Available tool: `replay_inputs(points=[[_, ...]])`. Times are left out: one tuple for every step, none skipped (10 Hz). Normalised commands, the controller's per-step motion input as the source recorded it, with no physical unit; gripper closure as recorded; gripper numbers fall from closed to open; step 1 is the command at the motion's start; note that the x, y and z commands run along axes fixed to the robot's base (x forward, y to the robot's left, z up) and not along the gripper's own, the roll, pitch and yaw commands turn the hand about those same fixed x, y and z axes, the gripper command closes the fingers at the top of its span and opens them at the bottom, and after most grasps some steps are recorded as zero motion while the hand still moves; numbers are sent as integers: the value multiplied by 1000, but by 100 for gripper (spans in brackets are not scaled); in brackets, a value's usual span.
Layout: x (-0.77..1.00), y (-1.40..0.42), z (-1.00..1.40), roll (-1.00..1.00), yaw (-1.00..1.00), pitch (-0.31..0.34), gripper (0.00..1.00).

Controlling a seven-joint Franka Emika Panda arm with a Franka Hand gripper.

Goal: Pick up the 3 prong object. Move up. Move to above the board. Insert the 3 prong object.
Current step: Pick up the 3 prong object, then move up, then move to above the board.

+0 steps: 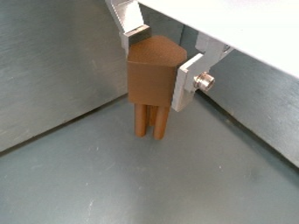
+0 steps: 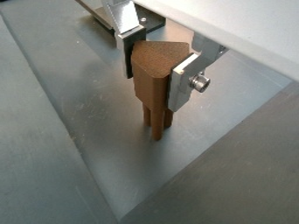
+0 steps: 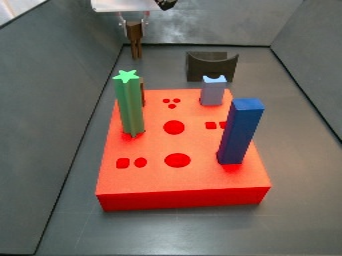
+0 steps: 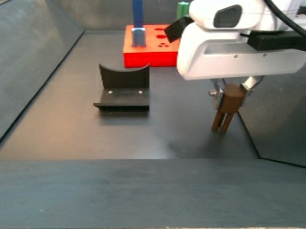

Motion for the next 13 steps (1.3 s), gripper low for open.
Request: replay_inputs(points=[[0, 0, 0, 0, 0, 0, 100], [0, 0, 0, 0, 0, 0, 100], [0, 0, 833, 0, 0, 0, 100], [-71, 51, 788, 5, 20, 13, 100], [-76, 45, 737, 14, 12, 17, 100], [-55, 20, 562, 47, -7, 22, 100], [-47, 15, 438, 67, -12, 36, 100], [-40, 12, 310, 83, -12, 49, 100], [-38, 9, 226, 92, -8, 59, 100], [440, 51, 1000, -56, 205, 216, 100], [447, 50, 1000, -58, 205, 227, 100], [411, 42, 1000, -58, 152, 253, 100], [368, 36, 1000, -43, 106, 202, 100]])
